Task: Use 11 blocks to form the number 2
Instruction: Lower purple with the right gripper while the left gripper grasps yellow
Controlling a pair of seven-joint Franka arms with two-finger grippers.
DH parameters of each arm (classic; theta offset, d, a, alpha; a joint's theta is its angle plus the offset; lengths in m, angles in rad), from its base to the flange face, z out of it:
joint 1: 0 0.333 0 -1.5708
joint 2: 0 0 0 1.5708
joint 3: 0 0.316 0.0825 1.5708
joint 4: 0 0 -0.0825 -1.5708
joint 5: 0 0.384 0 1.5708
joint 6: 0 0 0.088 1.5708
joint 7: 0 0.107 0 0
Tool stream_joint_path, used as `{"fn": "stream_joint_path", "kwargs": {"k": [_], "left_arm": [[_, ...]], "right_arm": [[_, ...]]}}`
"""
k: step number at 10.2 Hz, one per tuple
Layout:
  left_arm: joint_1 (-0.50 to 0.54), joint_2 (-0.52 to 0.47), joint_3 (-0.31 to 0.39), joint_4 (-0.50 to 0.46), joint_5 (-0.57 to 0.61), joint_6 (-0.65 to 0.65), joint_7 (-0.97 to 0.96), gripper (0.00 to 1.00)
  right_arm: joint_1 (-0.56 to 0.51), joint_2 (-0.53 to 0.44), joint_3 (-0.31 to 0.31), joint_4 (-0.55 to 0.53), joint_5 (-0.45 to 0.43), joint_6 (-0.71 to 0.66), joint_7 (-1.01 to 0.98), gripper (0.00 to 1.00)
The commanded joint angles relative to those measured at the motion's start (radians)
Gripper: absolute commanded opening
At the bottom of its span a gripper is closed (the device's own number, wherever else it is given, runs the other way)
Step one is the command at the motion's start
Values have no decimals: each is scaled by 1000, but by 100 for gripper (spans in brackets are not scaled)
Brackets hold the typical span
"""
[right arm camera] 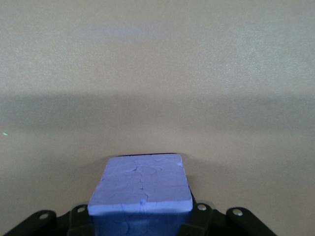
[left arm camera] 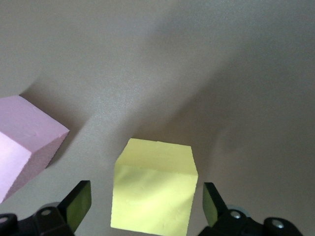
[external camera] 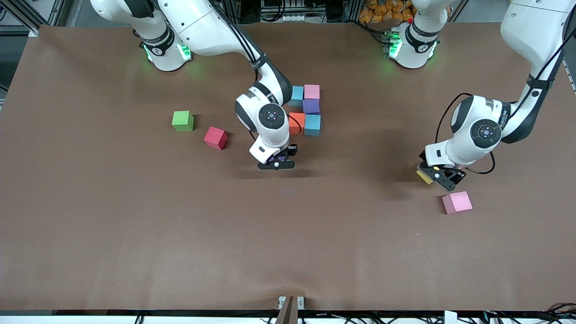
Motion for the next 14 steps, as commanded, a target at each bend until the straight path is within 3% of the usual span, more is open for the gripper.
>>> {"fn": "stream_joint_path", "kwargs": {"k": [1, 8, 9, 10, 11, 14], "left_arm": [[17, -6, -11, -11, 5, 2, 23, 100], [39, 42, -12, -8, 5, 13, 26, 100], [38, 42, -14, -8, 5, 13, 25, 100], [38, 42, -26, -8, 7, 13, 26, 96], [38, 43, -26, -8, 5, 13, 26, 88], [38, 48, -29, -5, 7, 13, 26, 57]], "right_arm": [[18, -37, -10, -47, 13, 2, 14, 55], [27, -40, -10, -65, 13, 0, 15, 55], [27, -40, -10, -65, 13, 2, 15, 60], [27, -40, -10, -65, 13, 3, 15, 88], [27, -39, -10, -65, 11, 8, 14, 100], [26, -43, -10, -63, 13, 8, 14, 100]]}}
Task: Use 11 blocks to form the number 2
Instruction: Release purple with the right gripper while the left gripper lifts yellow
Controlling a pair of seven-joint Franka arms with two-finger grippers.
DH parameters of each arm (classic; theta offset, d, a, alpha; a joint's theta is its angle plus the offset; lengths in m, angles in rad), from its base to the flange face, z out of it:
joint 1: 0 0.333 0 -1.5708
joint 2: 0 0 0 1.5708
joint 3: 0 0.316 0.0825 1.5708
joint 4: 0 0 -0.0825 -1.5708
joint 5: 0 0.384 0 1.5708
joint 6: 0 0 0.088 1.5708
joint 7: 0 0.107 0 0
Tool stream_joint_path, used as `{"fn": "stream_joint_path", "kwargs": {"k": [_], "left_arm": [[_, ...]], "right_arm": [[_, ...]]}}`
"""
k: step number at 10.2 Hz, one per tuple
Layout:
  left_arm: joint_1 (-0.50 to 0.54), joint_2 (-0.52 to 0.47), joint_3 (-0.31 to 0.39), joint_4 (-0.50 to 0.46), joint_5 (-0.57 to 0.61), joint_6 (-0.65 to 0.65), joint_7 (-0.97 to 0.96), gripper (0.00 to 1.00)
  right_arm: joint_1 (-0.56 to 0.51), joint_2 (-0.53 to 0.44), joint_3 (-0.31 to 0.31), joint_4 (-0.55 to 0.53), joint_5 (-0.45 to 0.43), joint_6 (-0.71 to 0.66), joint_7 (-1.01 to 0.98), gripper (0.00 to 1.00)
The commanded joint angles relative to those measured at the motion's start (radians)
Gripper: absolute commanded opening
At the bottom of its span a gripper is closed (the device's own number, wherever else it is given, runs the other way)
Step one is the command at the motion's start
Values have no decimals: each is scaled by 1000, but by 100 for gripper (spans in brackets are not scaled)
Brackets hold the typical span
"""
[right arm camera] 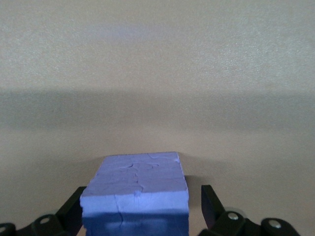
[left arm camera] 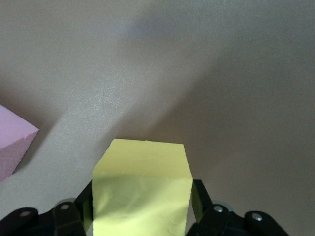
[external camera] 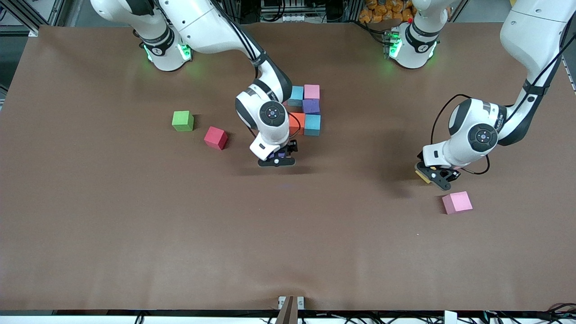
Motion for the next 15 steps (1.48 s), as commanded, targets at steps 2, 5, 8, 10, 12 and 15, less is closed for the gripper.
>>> {"fn": "stream_joint_path", "kwargs": {"k": [2, 5, 8, 10, 12, 15], "left_arm": [[13, -8, -25, 4, 5, 10, 19, 48], [17, -40, -44, 14, -80, 7, 12, 44], [15, -62, -104, 53, -214, -29, -53, 42], [9, -56, -167, 63, -229, -30, -240, 42], [0, -46, -218, 70, -229, -30, -419, 42], [-58, -48, -229, 75, -229, -30, -680, 42]], "right_arm": [[4, -57, -10, -32, 11, 0, 13, 100], [-16, -129, -8, -73, 11, 1, 5, 100], [-50, -203, -5, -124, 11, 0, -1, 100], [-94, -267, 4, -161, 10, -2, -4, 100], [-150, -324, 4, -176, 10, -61, -10, 100], [-236, -399, 4, -176, 4, -140, -10, 100]]}}
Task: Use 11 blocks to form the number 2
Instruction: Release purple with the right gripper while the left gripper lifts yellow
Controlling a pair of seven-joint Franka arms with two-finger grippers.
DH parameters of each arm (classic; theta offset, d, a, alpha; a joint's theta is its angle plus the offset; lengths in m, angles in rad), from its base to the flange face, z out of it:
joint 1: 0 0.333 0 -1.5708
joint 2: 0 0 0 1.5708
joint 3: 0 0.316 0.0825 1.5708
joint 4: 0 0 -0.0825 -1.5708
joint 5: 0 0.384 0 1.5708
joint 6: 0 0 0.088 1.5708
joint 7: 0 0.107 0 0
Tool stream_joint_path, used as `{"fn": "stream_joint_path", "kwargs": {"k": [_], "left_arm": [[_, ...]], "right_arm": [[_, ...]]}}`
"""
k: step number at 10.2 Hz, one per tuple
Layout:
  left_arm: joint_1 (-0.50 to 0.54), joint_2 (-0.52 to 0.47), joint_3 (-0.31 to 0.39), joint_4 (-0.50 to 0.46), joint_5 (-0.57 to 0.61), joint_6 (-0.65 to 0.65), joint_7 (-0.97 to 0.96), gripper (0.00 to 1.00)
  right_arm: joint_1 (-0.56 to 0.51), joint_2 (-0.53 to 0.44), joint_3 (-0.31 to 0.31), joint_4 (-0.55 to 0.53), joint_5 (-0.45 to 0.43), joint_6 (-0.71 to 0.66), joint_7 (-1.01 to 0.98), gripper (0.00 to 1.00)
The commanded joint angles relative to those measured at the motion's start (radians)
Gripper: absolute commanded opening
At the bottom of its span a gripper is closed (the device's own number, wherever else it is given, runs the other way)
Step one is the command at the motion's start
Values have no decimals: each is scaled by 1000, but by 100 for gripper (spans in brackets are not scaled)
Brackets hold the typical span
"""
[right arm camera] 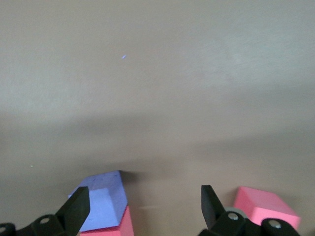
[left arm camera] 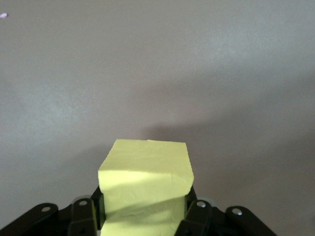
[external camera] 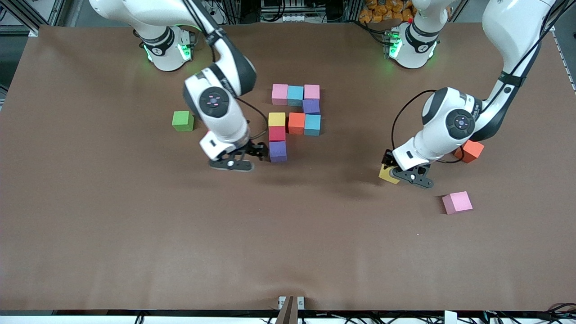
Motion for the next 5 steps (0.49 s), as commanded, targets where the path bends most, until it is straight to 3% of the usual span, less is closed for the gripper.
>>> {"fn": "stream_joint_path", "kwargs": {"k": [1, 5], "left_arm": [[-66, -3, -1, 14, -18, -19, -239, 43], [-176, 33, -1, 77, -17, -17, -666, 42]], "right_arm": [[-70, -83, 17, -48, 1, -22, -6, 100], [-210, -123, 17, -45, 1, -47, -22, 100]]}}
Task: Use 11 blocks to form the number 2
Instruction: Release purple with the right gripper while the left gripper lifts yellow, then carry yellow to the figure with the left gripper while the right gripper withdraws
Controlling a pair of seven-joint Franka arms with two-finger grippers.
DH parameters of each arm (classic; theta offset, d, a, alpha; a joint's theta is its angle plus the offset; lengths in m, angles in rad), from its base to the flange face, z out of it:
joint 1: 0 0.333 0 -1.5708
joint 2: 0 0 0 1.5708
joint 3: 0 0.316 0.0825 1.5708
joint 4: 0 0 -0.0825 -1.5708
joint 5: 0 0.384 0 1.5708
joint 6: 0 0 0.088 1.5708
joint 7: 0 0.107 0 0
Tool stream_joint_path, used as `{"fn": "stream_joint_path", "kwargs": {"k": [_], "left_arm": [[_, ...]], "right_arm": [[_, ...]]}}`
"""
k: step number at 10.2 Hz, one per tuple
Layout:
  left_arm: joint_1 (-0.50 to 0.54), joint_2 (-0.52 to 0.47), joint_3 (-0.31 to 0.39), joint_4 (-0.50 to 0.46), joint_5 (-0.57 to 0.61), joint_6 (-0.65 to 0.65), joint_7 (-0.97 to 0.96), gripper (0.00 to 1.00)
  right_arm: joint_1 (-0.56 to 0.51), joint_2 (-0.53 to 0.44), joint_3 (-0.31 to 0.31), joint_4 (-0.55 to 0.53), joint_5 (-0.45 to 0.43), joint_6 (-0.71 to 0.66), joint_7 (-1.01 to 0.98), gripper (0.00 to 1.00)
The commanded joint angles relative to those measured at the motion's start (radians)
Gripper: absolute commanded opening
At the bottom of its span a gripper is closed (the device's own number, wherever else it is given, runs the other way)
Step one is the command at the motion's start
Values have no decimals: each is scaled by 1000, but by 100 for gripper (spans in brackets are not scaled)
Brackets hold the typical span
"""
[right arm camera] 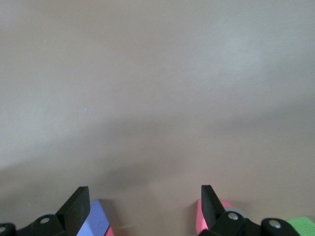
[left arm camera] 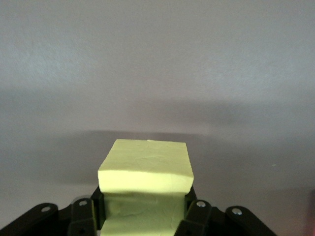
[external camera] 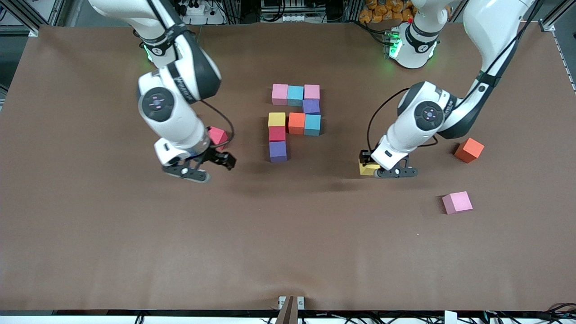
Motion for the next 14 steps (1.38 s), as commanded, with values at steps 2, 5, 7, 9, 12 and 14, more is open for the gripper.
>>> {"fn": "stream_joint_path", "kwargs": {"k": [2, 5, 7, 9, 12, 14], "left_arm": [[-105, 74, 3, 120, -14, -17, -341, 42], [-175, 134, 8, 177, -2, -15, -602, 43], [-225, 156, 35, 192, 0, -12, -760, 42], [-257, 166, 48, 206, 1, -11, -922, 43], [-396, 175, 144, 221, 1, -11, -1145, 43], [-508, 197, 232, 250, 0, -12, -1271, 43]], "right_arm": [[-131, -60, 17, -22, -14, 0, -70, 100], [-202, -111, 17, -22, -121, -6, -299, 100], [-260, -145, 17, -17, -123, -30, -409, 100], [-291, -157, 16, 42, -125, -128, -472, 100], [-332, -145, 20, 157, -117, -269, -575, 100], [-352, -139, 26, 188, -111, -287, -637, 100]]}}
